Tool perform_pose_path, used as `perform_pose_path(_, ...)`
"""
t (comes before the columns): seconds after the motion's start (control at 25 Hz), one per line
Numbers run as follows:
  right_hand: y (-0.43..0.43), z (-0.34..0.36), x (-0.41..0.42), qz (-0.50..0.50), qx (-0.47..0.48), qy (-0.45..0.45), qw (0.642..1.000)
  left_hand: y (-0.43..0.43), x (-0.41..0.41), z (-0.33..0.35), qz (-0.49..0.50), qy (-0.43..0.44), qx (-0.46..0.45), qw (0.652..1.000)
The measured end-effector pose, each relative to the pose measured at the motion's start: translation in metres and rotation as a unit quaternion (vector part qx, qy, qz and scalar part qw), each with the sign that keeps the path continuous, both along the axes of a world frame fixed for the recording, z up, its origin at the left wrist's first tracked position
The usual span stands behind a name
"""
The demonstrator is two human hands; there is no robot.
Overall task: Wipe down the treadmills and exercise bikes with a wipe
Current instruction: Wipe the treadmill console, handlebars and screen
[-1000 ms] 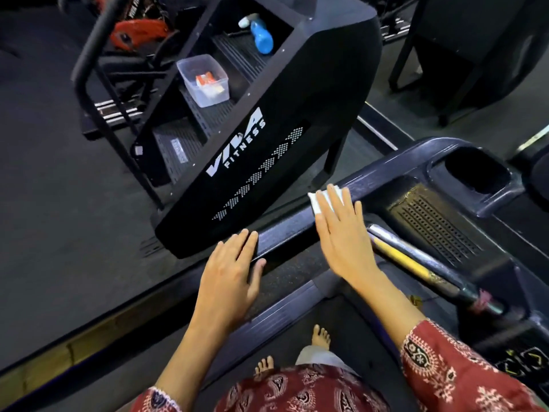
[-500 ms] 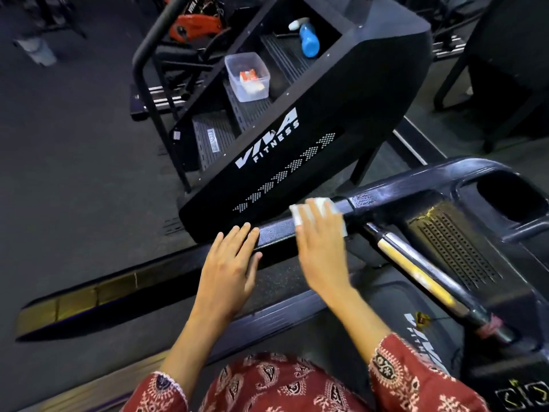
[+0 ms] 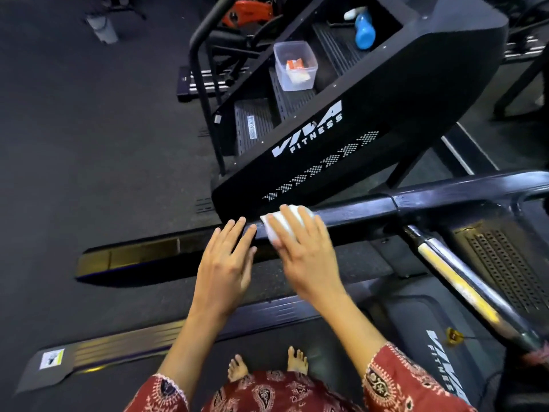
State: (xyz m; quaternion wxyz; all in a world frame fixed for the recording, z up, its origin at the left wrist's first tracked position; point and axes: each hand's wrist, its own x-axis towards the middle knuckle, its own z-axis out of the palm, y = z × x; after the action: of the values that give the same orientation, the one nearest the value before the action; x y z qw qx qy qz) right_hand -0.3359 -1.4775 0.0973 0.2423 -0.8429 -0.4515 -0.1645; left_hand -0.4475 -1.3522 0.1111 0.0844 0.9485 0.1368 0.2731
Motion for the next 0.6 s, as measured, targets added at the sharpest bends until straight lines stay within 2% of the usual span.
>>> perform_pose_path(0.08, -0.006, 0.001, 0.004, -0.067, 0.006, -0.007, 0.998, 0.013, -0.018, -0.001, 0.023, -0.005, -0.001, 1.000)
perform_pose_path(0.16, 0.009, -0.003, -0.015, -0.146, 0.029, 0.037, 0.988, 0.028, -0.036, -0.003, 0.041, -0.016, 0.001, 0.999)
perform_pose_path(0.2, 0.027, -0.005, -0.030, -0.148, 0.030, 0.044, 0.988, 0.035, -0.045, -0.004, 0.047, -0.020, 0.003, 0.999)
perform_pose_path(0.28, 0.075, -0.003, -0.073, -0.076, 0.013, 0.046, 0.996, 0.054, -0.068, -0.006, 0.055, -0.019, 0.003, 0.998)
perform_pose_path(0.4, 0.107, -0.001, -0.095, 0.013, -0.025, -0.015, 0.999, 0.093, -0.105, -0.006, 0.064, -0.022, 0.007, 0.998)
perform_pose_path(0.48, 0.103, -0.004, -0.097, -0.039, -0.018, -0.026, 0.999, 0.116, -0.125, -0.007, 0.074, -0.034, 0.009, 0.997)
perform_pose_path(0.56, 0.116, -0.004, -0.112, -0.125, 0.020, 0.016, 0.992, 0.133, -0.138, -0.008, 0.071, -0.045, 0.001, 0.996)
perform_pose_path(0.6, 0.134, -0.002, -0.126, -0.133, 0.024, 0.021, 0.991, 0.140, -0.144, -0.009, 0.066, -0.049, -0.006, 0.997)
